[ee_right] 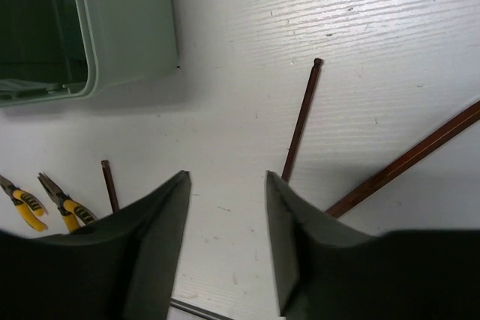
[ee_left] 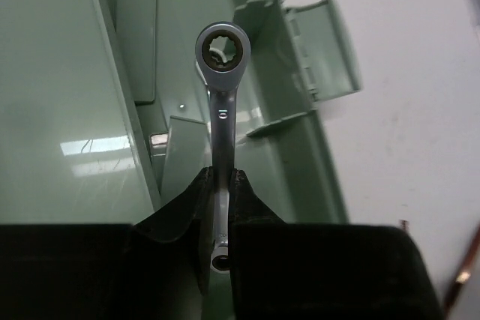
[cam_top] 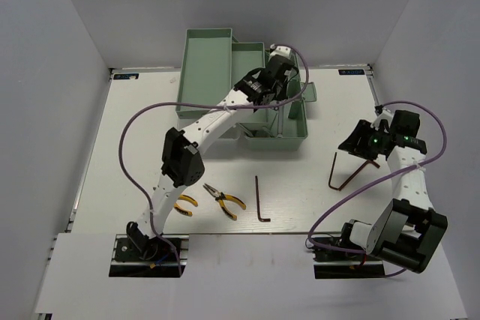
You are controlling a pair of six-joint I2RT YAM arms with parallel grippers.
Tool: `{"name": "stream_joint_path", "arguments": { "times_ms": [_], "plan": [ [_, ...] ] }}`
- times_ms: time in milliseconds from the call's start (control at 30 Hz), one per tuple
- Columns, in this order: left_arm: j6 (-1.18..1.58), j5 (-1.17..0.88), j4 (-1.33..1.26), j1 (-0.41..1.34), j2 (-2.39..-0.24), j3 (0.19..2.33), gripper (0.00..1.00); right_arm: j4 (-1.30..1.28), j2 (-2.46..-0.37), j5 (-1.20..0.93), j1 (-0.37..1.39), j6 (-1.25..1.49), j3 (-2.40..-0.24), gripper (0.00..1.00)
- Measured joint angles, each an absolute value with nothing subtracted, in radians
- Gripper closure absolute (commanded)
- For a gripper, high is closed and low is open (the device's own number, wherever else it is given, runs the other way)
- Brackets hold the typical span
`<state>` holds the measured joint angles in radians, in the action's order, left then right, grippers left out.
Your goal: Sort the tools into containers
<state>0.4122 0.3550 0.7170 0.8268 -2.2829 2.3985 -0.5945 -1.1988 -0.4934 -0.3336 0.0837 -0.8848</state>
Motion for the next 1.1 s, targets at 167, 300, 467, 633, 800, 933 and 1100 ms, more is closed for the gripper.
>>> {"name": "stream_joint_path", "arguments": {
  "times_ms": [167, 300, 467, 633, 800, 933, 1100],
  "plan": [
    [0.384, 0.304, 0.689, 0.793, -2.402, 2.395, 0.66, -0.598, -1.203, -0.494, -0.334, 0.044, -0.884, 0.48],
    [0.372, 0.249, 0.623, 0.797, -2.419, 2.397, 0.33, -0.605, -1.230, -0.485, -0.331, 0.012, -0.884, 0.56],
    [0.360, 0.219, 0.601, 0.804, -2.416, 2.397, 0.24, -0.617, -1.340, -0.447, -0.308, -0.024, -0.884, 0.59],
    [0.348, 0.178, 0.592, 0.802, -2.347, 2.317, 0.24, -0.619, -1.427, -0.372, -0.234, -0.035, -0.884, 0.60],
    [0.329, 0.134, 0.581, 0.825, -2.085, 2.034, 0.32, -0.604, -1.484, -0.254, -0.138, -0.033, -0.887, 0.60],
    [0.327, 0.127, 0.557, 0.883, -1.746, 1.660, 0.32, -0.595, -1.522, -0.160, -0.097, -0.026, -0.888, 0.60],
    [0.367, 0.145, 0.590, 0.949, -1.441, 1.332, 0.31, -0.595, -1.552, -0.088, -0.076, -0.016, -0.889, 0.62]
  ]
}}
